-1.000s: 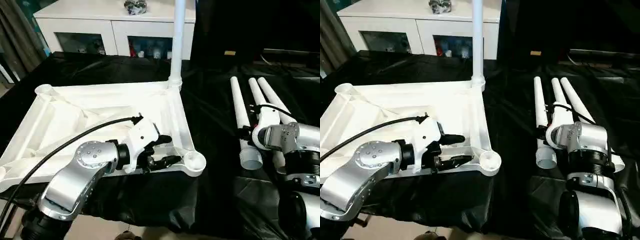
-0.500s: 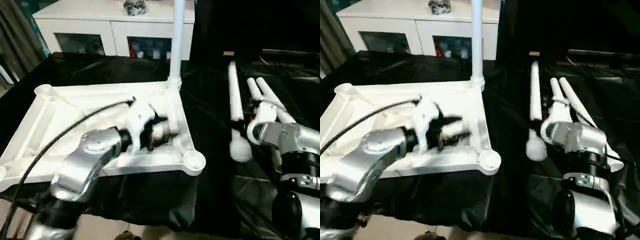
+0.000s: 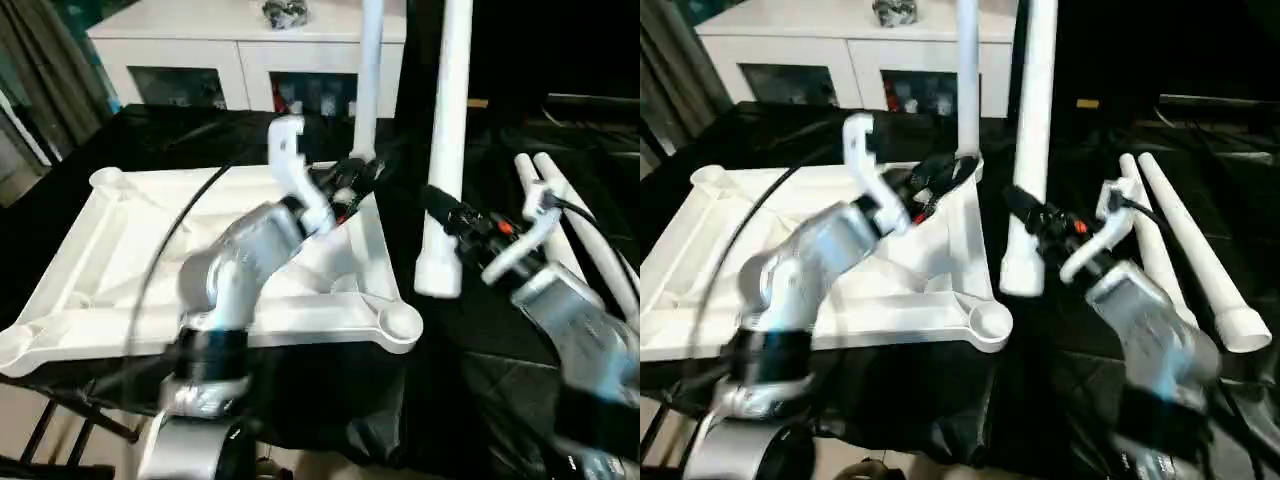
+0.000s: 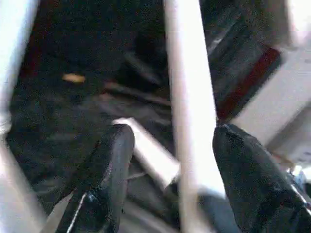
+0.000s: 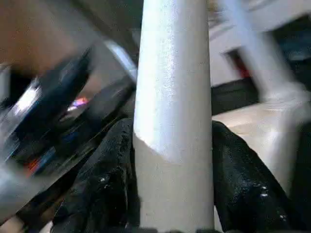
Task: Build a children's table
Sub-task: Pick table leg
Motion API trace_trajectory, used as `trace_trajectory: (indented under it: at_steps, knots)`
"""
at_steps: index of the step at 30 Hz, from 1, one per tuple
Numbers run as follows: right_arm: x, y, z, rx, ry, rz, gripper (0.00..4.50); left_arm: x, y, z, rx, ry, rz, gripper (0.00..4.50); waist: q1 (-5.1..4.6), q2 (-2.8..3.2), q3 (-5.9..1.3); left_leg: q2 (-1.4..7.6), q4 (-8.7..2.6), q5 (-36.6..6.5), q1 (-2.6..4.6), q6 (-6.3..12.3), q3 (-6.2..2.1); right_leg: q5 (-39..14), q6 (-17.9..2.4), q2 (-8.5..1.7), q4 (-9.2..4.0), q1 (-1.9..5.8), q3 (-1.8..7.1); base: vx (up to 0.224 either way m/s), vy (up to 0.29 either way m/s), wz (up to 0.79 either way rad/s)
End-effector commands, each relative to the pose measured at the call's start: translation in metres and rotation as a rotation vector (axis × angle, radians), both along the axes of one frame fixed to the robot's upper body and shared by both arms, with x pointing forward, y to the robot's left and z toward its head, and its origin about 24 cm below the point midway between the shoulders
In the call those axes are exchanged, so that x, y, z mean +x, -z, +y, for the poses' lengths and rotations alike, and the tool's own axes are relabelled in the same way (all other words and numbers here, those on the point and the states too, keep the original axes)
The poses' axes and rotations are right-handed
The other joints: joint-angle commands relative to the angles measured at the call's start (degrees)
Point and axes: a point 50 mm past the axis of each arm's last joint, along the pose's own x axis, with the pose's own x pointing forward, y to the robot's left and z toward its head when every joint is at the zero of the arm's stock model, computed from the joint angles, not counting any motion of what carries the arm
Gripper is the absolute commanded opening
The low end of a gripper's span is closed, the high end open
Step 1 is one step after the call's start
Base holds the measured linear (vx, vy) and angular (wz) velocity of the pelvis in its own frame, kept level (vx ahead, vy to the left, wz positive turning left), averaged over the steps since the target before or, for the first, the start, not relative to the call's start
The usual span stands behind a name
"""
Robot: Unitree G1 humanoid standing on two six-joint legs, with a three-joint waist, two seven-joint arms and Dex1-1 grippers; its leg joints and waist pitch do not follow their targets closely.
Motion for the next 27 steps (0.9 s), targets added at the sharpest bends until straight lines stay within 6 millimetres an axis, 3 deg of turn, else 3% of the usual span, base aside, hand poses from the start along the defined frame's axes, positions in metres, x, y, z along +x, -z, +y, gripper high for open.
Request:
trace_trajectory:
  at_steps: [1, 2, 4, 6, 9, 11, 12, 14, 16, 22, 27]
  knots:
    - [-0.006, -0.009, 0.006, 0.006, -0.074, -0.054, 1.82, -0.001, -0.002, -0.005, -0.051, 0.036, 0.042, 2.95, 0.27, -1.25, -3.76, 2.11, -3.33, -5.86, 0.37, 3.84, -0.95, -10.77, -10.27, -3.51, -5.13, 3.27, 2.07, 0.000, 0.000, 0.00]
    - [-0.007, -0.008, 0.006, 0.003, -0.081, -0.053, 1.82, -0.002, -0.002, -0.006, -0.060, 0.046, 0.048, 2.95, 0.18, -1.49, -3.67, 2.00, -3.36, -5.78, 0.30, 3.68, -0.92, -11.95, -9.78, -3.48, -5.28, 3.26, 2.04, 0.000, 0.000, 0.00]
    - [-0.009, -0.007, 0.007, -0.019, -0.091, -0.052, 1.82, -0.006, -0.002, -0.011, -0.073, 0.078, 0.061, 2.95, 0.14, -1.33, -3.72, 2.06, -3.37, -5.46, 0.36, 3.45, -0.95, -12.58, -9.22, -3.44, -5.39, 3.09, 2.08, 0.000, 0.000, 0.00]
    - [-0.010, -0.007, 0.010, -0.041, -0.101, -0.053, 1.82, -0.012, -0.004, -0.013, -0.103, 0.125, 0.072, 2.95, 0.05, -0.62, -3.76, 2.09, -3.42, -5.93, 0.52, 2.67, -0.99, -13.07, -8.92, -3.36, -5.61, 2.93, 2.03, 0.000, 0.000, 0.00]
    - [-0.011, -0.007, 0.012, -0.050, -0.107, -0.052, 1.82, -0.016, -0.005, -0.014, -0.136, 0.164, 0.084, 2.95, 0.05, -0.97, -3.92, 2.11, -3.43, -5.13, 0.35, 2.74, -1.07, -10.47, -9.30, -3.30, -5.35, 3.09, 1.99, 0.000, 0.000, 0.00]
    - [-0.011, -0.008, 0.013, -0.049, -0.120, -0.056, 1.82, -0.016, -0.004, -0.015, -0.134, 0.173, 0.085, 2.95, 0.13, -0.86, -3.92, 2.11, -3.41, -4.74, 0.32, 3.01, -1.09, -9.64, -9.50, -3.38, -5.25, 3.12, 1.96, 0.000, 0.000, 0.00]
    - [-0.013, -0.007, 0.015, -0.059, -0.154, -0.062, 1.82, -0.018, -0.003, -0.015, -0.127, 0.187, 0.094, 2.95, 0.07, -1.29, -3.94, 2.22, -3.42, -4.59, 0.35, 3.27, -1.05, -9.11, -9.59, -3.34, -5.24, 3.15, 1.97, 0.000, 0.000, 0.00]
    - [-0.013, -0.007, 0.015, -0.065, -0.168, -0.064, 1.82, -0.019, -0.001, -0.015, -0.119, 0.187, 0.099, 2.95, 0.23, -1.25, -3.93, 2.20, -3.35, -3.99, 0.26, 3.63, -1.05, -8.74, -9.70, -3.46, -5.11, 3.22, 1.98, 0.000, 0.000, 0.00]
    - [-0.012, -0.007, 0.018, -0.090, -0.179, -0.064, 1.82, -0.017, 0.003, -0.015, -0.068, 0.153, 0.105, 2.95, 0.26, -1.73, -3.90, 2.16, -3.34, -3.45, 0.15, 4.04, -0.98, -9.04, -9.38, -3.50, -5.18, 3.22, 1.98, 0.000, 0.000, 0.00]
    - [-0.007, -0.009, 0.030, -0.189, -0.181, -0.097, 1.82, -0.006, 0.013, -0.011, 0.021, 0.008, 0.168, 2.95, 0.09, -1.73, -3.73, 2.27, -3.48, -4.24, 0.11, 3.21, -1.08, -11.64, -7.59, -3.55, -5.49, 3.10, 1.99, 0.000, 0.000, 0.00]
    - [0.005, -0.006, 0.051, -0.390, -0.031, -0.133, 1.82, 0.006, 0.017, -0.007, 0.078, -0.163, 0.221, 2.95, -0.16, -1.62, -3.81, 2.21, -3.55, -4.10, 0.22, 1.65, -1.08, -10.48, -7.17, -3.45, -5.35, 2.94, 2.04, 0.000, 0.000, 0.00]
